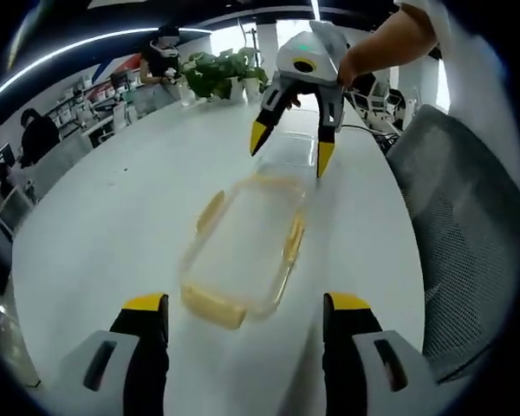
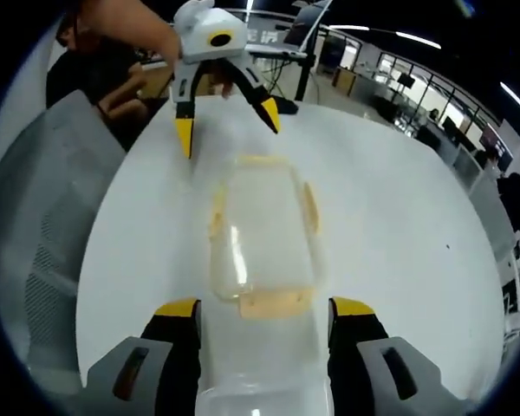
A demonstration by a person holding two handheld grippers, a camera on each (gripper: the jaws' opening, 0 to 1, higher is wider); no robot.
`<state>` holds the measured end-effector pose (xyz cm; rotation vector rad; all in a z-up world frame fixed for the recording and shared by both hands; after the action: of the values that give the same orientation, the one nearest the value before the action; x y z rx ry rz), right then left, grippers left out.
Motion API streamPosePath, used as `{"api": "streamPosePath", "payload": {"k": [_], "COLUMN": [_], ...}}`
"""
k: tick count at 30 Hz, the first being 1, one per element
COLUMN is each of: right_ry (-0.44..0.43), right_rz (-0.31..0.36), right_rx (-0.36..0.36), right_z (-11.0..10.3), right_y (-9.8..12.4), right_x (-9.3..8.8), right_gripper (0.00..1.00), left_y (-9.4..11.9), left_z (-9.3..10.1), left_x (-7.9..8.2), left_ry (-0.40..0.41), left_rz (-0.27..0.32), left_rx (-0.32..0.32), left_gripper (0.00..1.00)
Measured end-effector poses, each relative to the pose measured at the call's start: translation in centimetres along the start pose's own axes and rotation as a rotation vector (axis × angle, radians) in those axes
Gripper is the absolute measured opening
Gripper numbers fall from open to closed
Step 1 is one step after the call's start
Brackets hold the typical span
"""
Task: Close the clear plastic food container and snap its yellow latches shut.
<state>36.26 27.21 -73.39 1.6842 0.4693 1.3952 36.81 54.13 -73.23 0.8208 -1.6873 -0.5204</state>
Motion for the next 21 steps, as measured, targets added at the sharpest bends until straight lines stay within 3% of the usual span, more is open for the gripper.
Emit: {"api": "streamPosePath", "payload": {"k": [21], "right_ry": [0.035], "right_rz": [-0.077], "right_rx": [0.033], "right_z": [0.9], "right_y": [-1.4], "right_x": [0.3], "right_gripper": [0.55], "left_y": [-1.2], "left_z": [-2.0], "left_x": [-0.7], "left_ry": [-0.134], "left_rz": [-0.049], "left_rx": [-0.087], "left_gripper": [0.69]}}
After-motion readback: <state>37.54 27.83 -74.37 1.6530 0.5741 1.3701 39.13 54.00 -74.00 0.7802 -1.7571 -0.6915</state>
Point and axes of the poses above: the point that each gripper's makers call its tool centre point, and the gripper's own axes: y roughly backward along the fingers, z roughly to its right, x roughly out of its top, the point moved 9 cm from there along y, roughly backward along the fingers, and after that the axes turned 13 degrees about -y, right-handed, at the moved point
